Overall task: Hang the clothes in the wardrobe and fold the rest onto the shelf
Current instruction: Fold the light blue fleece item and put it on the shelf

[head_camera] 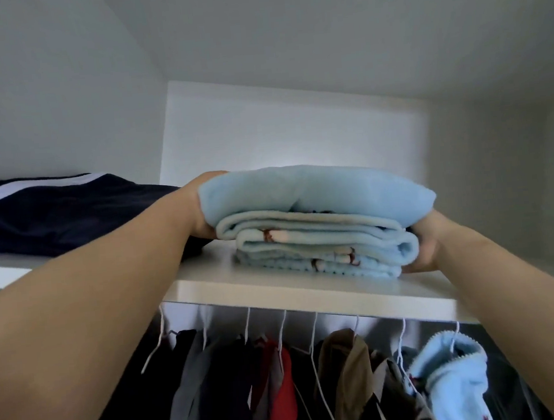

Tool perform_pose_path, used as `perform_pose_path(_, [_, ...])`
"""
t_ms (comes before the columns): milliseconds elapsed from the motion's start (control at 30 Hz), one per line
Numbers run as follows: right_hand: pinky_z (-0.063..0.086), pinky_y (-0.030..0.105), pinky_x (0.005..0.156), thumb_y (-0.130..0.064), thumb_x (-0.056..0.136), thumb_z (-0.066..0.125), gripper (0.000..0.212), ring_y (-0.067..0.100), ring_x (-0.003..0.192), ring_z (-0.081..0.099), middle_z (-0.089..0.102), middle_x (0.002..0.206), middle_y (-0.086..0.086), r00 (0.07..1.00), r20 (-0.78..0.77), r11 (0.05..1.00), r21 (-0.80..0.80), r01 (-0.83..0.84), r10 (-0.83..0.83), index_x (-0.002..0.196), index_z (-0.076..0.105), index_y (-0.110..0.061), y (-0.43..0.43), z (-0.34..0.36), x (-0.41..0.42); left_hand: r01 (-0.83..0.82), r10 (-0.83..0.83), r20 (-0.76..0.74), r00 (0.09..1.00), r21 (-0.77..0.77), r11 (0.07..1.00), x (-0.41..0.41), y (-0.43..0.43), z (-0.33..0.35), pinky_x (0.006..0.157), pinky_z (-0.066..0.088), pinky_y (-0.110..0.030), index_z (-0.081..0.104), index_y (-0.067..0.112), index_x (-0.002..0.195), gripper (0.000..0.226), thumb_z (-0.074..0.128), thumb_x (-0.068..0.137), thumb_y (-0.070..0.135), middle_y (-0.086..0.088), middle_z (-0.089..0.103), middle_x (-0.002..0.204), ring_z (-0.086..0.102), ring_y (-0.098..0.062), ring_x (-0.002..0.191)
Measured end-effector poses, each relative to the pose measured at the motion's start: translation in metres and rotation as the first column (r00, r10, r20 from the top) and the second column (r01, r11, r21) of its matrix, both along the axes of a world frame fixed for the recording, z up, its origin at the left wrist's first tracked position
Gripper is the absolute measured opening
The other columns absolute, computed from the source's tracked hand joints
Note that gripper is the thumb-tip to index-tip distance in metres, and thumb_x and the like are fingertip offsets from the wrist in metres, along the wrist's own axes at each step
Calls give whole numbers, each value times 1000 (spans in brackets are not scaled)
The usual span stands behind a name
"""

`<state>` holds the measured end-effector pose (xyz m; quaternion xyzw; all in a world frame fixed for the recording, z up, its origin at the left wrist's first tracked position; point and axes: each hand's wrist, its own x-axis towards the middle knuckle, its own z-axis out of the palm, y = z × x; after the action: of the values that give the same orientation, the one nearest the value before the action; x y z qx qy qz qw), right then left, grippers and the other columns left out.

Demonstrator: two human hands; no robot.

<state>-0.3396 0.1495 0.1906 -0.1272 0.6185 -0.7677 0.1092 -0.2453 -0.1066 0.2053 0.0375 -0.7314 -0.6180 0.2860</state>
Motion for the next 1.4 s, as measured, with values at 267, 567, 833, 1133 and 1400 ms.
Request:
perform_pose_path(267, [56,31,53,-68,80,49,57,22,64,72,74,74,11,982,-187,979,-197,-53,16,94,64,-15,3,-1,7,144,-171,-64,983,-301,943,12,-7,14,84,48,-26,67,22,95,26,67,75,39,0,68,103,63,-13,90])
perform_pose_path(567, [52,25,55,-24,90,53,23,22,68,63,63,86,13,959,-213,982,32,-187,189,109,59,-13,-41,-3,37,-419,354,-257,899,-739,528,24,-9,-2,68,42,-31,63,10,83,10,65,79,19,-3,62,79,55,-25,80])
perform_pose_path(833, [28,47,109,-48,77,66,53,19,132,34,38,142,-8,398,-905,728,374,574,150,126,48,-40,-42,14,50,-486,377,-362,853,-813,319,34,-7,-1,67,28,-30,44,21,91,15,53,81,14,6,48,71,47,-25,77])
perform_pose_path(1133, [42,32,86,-35,67,79,51,19,100,48,47,109,-1,360,-821,567,567,598,443,108,49,-30,-45,0,48,-185,239,-148,960,-973,141,39,-9,-20,83,34,-33,29,41,137,72,59,75,62,10,41,101,39,-12,97])
perform_pose_path(1400, [40,33,70,-51,89,47,45,19,75,54,61,73,-3,425,-903,652,359,667,62,67,59,-14,-57,26,52,-235,172,-168,971,-816,528,33,9,3,61,34,-31,41,15,56,54,40,91,56,-1,43,61,43,-19,61])
